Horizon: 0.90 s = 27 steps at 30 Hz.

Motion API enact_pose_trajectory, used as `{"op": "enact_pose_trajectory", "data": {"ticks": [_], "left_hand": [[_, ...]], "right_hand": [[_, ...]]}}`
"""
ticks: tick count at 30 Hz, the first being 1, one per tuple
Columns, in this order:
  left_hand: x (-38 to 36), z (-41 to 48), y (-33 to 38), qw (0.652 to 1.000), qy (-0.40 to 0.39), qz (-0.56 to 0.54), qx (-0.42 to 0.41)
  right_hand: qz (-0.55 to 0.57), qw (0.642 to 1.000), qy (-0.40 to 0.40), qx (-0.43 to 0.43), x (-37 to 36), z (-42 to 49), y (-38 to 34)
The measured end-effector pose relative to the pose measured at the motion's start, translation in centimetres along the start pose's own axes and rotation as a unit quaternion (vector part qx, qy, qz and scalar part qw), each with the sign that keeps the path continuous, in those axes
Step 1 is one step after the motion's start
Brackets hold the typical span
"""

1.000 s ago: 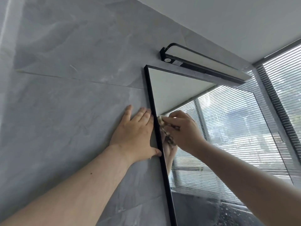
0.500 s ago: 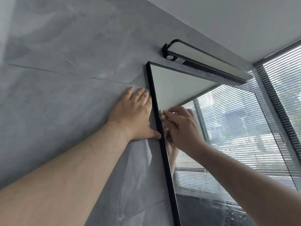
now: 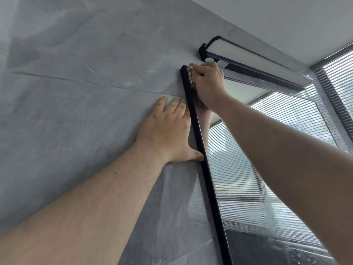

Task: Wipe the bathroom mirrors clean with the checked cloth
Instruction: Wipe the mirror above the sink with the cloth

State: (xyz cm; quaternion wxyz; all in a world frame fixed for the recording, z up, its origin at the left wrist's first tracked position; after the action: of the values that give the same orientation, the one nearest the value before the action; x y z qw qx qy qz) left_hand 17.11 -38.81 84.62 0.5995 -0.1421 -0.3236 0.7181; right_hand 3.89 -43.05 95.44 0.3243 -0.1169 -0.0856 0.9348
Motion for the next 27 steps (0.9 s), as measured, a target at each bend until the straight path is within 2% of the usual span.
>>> {"op": "enact_pose_trajectory", "data": {"ticks": [7, 10, 17, 22, 27], "left_hand": [[0.2, -0.1, 0.0, 1.0, -0.011, -0.003, -0.001], [0.6, 0.5, -0.1, 1.0, -0.016, 0.003, -0.004], [0.9, 1.0, -0.2, 0.999, 0.015, 0.032, -0.008], [0.8, 1.0, -0.1, 1.0, 0.019, 0.02, -0.008], [0.8, 1.0, -0.1, 1.0, 0.016, 0.022, -0.012]], "right_hand": [[0.014, 0.999, -0.002, 0.047, 1.4, -5.3, 1.0], [0.01, 0.999, 0.017, 0.038, 2.6, -8.0, 2.0], [-0.004, 0.998, 0.064, 0.021, 2.9, -3.9, 2.3], [-0.012, 0.985, 0.145, -0.092, 5.7, -1.5, 8.2], [-0.022, 0.961, 0.173, -0.216, 9.3, -2.2, 15.1]]}}
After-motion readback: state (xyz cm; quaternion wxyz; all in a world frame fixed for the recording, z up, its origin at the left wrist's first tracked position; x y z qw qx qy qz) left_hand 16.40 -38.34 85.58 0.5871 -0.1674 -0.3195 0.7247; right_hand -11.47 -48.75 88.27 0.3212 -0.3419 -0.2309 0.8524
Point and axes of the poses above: each hand's wrist, its own z-axis towards the middle knuckle, its own x-axis out of the back of the hand, y = z × x, the point moved 6 cm from there along z, towards the middle knuckle, and after that the axes turned 2 degrees about -x, right-handed, at the moved point
